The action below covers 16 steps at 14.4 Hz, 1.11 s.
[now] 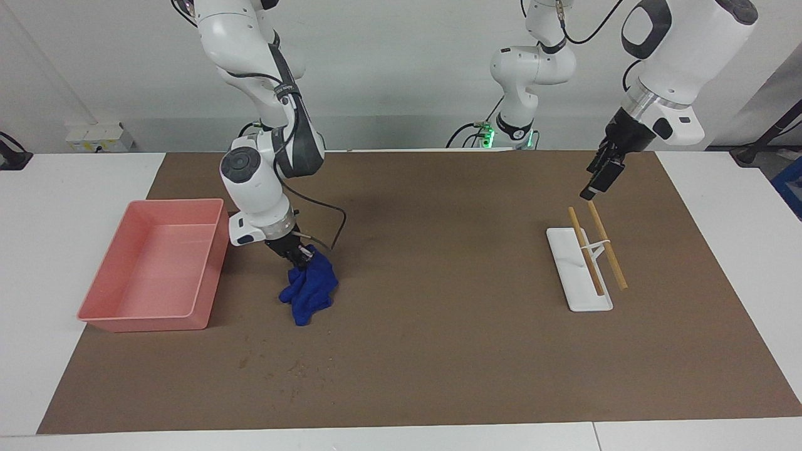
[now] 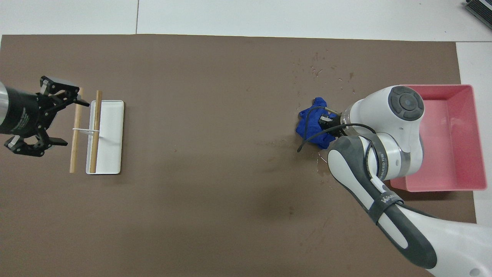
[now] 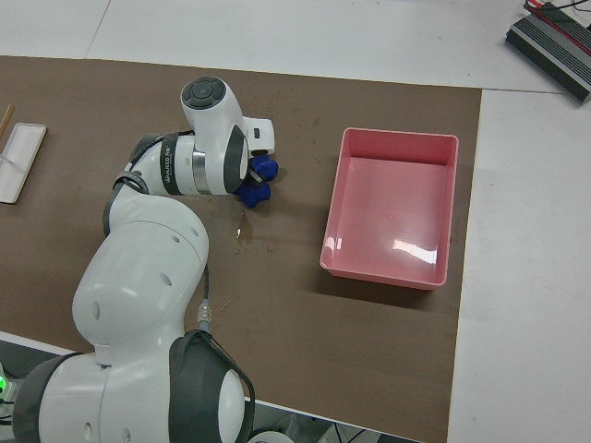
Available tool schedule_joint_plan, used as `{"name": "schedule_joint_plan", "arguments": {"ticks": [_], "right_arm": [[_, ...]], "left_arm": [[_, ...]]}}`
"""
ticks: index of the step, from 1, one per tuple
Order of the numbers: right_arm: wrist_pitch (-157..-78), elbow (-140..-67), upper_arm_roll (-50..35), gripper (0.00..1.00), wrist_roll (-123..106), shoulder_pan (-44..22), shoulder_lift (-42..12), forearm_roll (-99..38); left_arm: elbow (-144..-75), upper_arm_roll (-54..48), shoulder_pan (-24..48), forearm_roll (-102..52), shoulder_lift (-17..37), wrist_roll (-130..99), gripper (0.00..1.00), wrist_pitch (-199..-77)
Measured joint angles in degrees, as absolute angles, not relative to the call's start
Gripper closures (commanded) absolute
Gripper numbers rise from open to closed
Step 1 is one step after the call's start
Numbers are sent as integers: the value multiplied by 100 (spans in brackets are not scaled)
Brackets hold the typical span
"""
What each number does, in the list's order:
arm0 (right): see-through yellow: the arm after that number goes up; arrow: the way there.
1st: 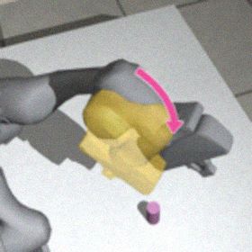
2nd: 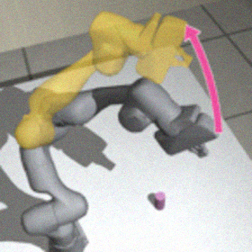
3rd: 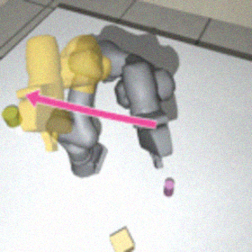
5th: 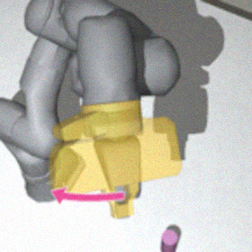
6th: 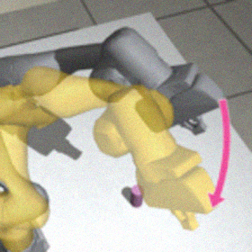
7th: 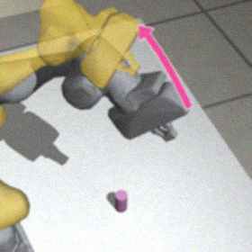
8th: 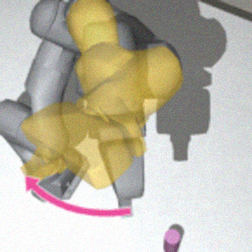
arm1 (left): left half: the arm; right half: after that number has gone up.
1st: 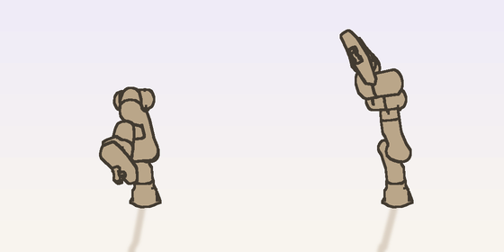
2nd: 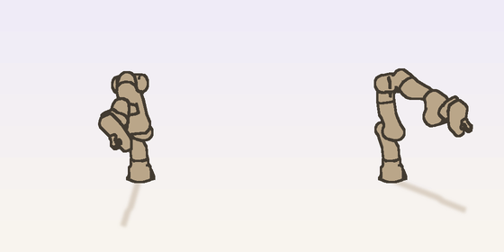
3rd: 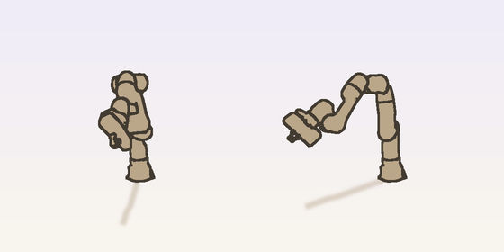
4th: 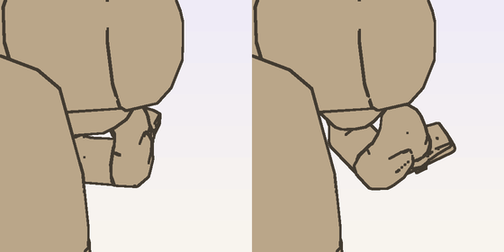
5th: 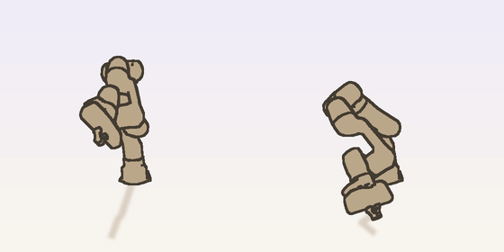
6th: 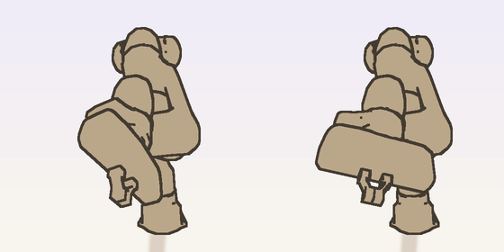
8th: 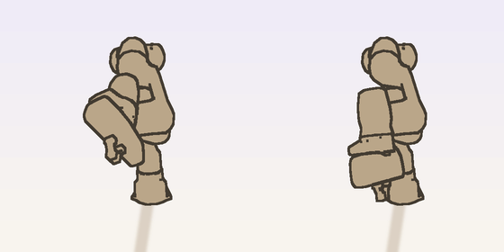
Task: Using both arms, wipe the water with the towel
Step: 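Carry the cloth with the right gripper while the left gripper withdraws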
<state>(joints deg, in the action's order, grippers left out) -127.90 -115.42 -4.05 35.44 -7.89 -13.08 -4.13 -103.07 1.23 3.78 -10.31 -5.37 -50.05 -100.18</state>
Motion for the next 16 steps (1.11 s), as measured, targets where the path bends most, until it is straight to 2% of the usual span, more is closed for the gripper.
{"name": "schedule_joint_plan", "arguments": {"ticks": [3, 8, 12, 16], "right_arm": [[-12082, -11712, -408, 100, 3225, -789, -1096, -159], [-11230, -12188, -438, 100, 2997, -799, -770, -111], [-10392, -12474, -466, 100, 2989, -829, -500, -110], [-9896, -12755, -471, 100, 2981, -943, -251, -110]], "left_arm": [[-10882, 100, 271, -438, -900, -3310, 0, -10023], [-10942, 33, 282, 345, -990, -1780, 0, -9963], [-10663, -38, 403, 651, -1010, -1089, 0, -9192], [-10243, 73, 398, 656, -1162, -894, 0, -8544]]}}
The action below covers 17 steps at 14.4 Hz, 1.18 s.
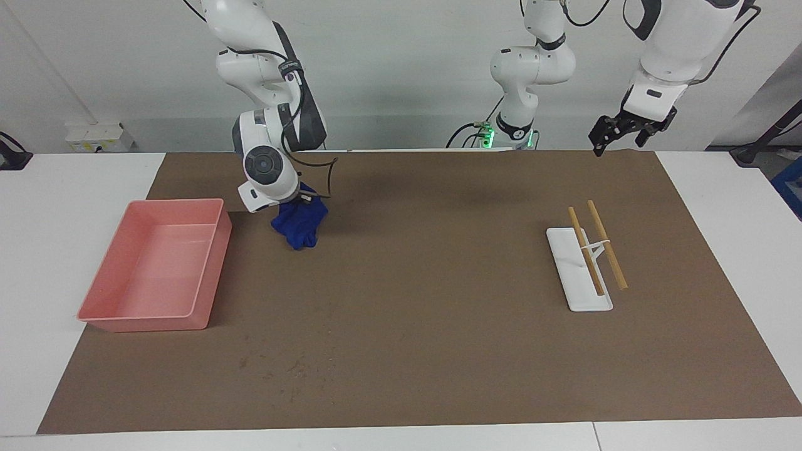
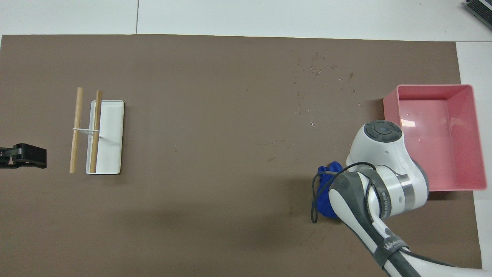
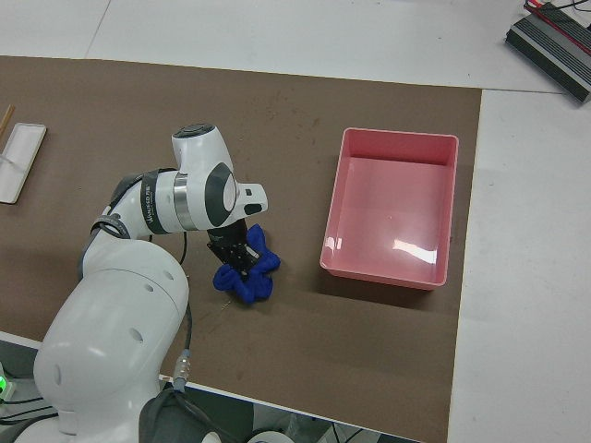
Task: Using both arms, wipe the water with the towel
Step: 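Carry the cloth with the right gripper while the left gripper withdraws, then lower the cloth into the pink bin and open the right gripper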
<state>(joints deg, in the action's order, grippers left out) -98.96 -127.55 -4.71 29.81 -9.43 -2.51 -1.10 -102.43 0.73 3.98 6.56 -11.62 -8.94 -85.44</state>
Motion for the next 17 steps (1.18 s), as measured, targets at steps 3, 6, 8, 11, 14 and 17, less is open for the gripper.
{"name": "schedule_joint_plan", "arguments": {"ticks": [3, 6, 8, 11, 14, 17], "right_arm": [[-9637, -12738, -474, 100, 2768, -943, 164, -110], [-9441, -12403, -452, 100, 2673, -924, 689, -110], [-9177, -11894, -387, 100, 2672, -865, 856, -110], [-9015, -11155, -271, 100, 2636, -480, 850, -110], [-9028, -10535, -235, 100, 2217, 114, 638, -95], [-9328, -10099, -218, 100, 1435, 700, 307, -35]], "left_arm": [[-10245, 73, 382, 656, -1188, -894, 0, -8444], [-10241, 92, 182, 655, -1185, -886, 0, -8644], [-10166, 109, 132, 642, -1122, -867, 0, -8766], [-9539, 93, 127, 620, -658, -833, 0, -8516], [-9352, 100, 127, 598, -414, -701, 0, -8437], [-9446, 52, 128, 579, -400, -679, 0, -8585]]}}
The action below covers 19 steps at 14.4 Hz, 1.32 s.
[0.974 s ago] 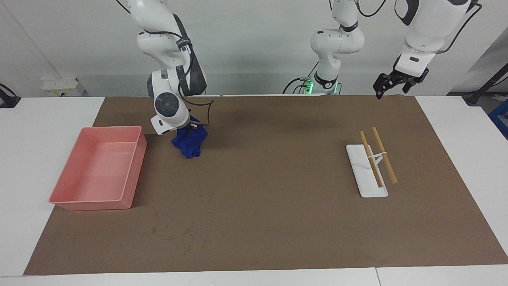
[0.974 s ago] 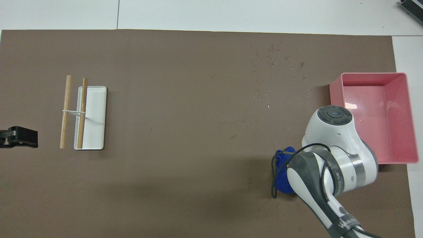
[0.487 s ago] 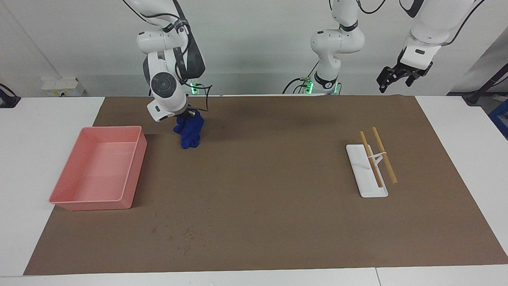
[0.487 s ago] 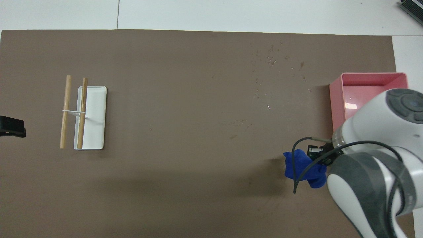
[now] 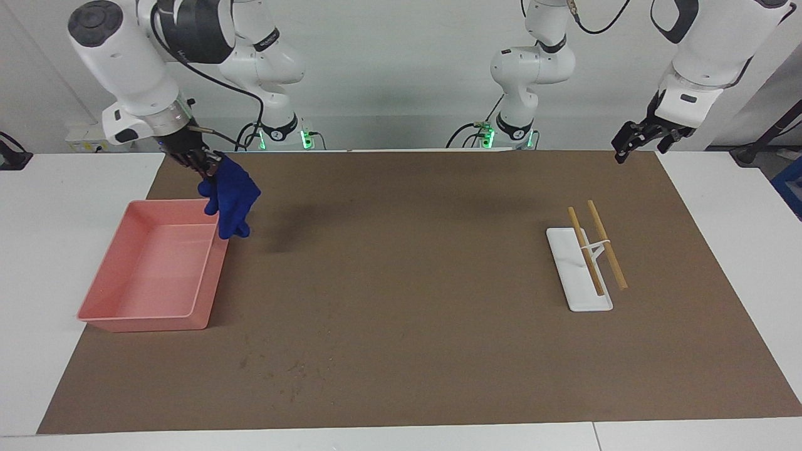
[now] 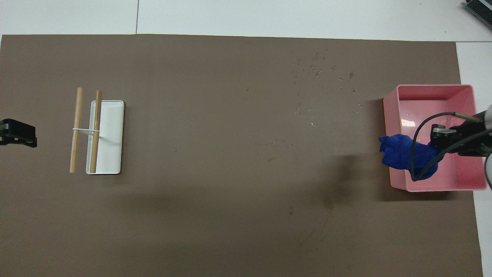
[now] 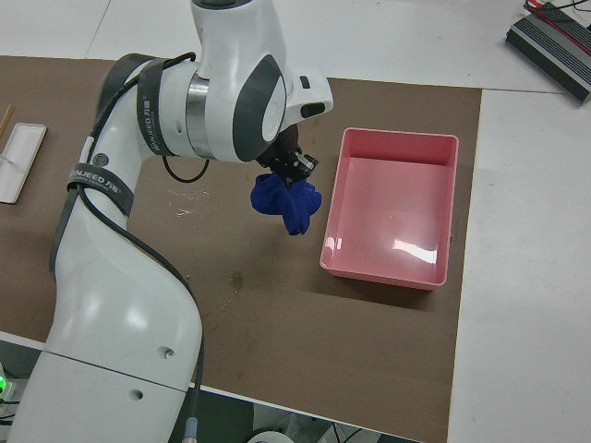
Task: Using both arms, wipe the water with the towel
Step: 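Lower the cloth into the pink bin and open the right gripper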
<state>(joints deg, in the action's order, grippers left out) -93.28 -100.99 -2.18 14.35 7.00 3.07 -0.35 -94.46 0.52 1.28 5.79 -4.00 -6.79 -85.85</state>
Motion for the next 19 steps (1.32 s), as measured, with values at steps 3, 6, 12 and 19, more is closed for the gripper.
{"name": "schedule_joint_plan", "arguments": {"ticks": [3, 6, 12, 19], "right_arm": [[-9833, -10076, -199, 100, 430, 1252, 56, 28], [-10301, -10213, -195, 100, -21, 1451, -212, 285], [-11322, -10767, -191, 74, -426, 1762, -973, 329], [-11548, -11000, -254, 0, -403, 1747, -716, 331]], "left_arm": [[-9519, 44, 128, 525, -401, -679, 0, -8678], [-9584, 74, 137, 363, -346, -679, 0, -8967], [-9519, 68, 328, 324, -170, -684, 0, -8780], [-9517, 73, 355, 322, -171, -947, 0, -8719]]}}
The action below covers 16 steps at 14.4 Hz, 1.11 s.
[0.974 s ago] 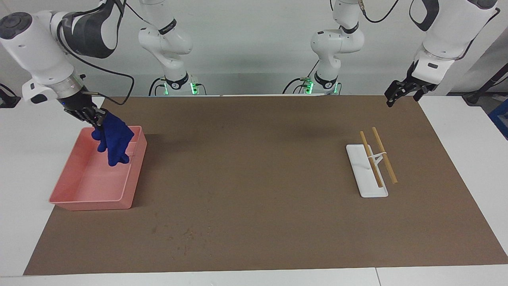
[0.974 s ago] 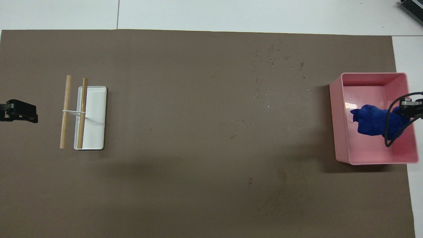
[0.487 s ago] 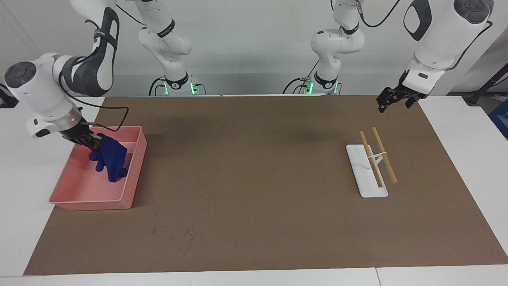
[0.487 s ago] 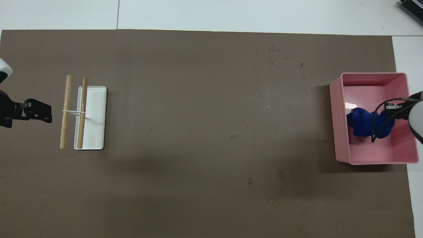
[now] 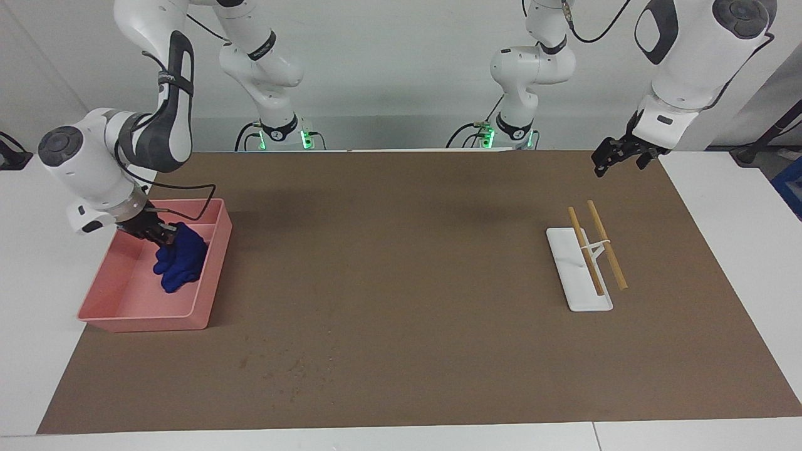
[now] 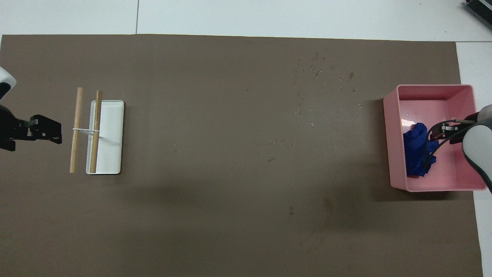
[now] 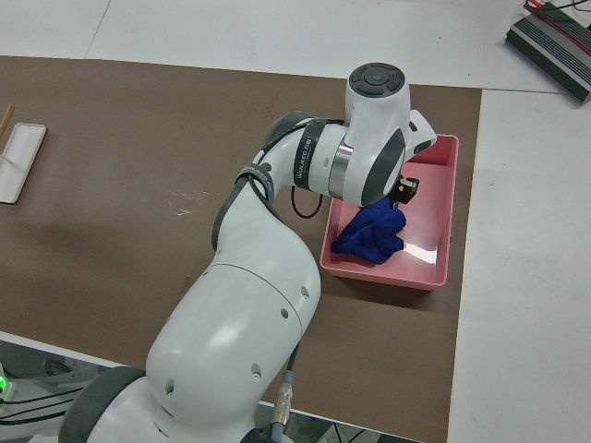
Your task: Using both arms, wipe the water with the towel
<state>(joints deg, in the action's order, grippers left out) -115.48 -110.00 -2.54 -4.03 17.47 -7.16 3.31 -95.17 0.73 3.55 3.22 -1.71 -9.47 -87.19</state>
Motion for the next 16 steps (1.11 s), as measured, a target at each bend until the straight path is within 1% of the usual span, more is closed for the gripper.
{"name": "schedule_joint_plan", "arguments": {"ticks": [3, 6, 10, 14, 16], "right_arm": [[-11036, -10720, -367, 0, -170, 1539, -243, 331], [-10453, -10333, -410, 0, 518, 1041, 93, 328], [-9911, -9716, -431, 0, 1340, 473, 95, 277], [-9173, -8973, -436, 0, 1729, 293, 86, 118], [-8934, -8743, -437, 0, 1802, 247, 86, 116]], "left_arm": [[-9514, 76, 341, 322, -173, -947, 0, -8719], [-9514, 75, 341, 320, -173, -947, 0, -8719], [-9492, 92, 341, -16, -184, -1012, 0, -8786], [-9454, 116, 342, -390, -235, -1294, 0, -9002], [-9462, 100, 349, -392, -240, -1286, 0, -9050]]}}
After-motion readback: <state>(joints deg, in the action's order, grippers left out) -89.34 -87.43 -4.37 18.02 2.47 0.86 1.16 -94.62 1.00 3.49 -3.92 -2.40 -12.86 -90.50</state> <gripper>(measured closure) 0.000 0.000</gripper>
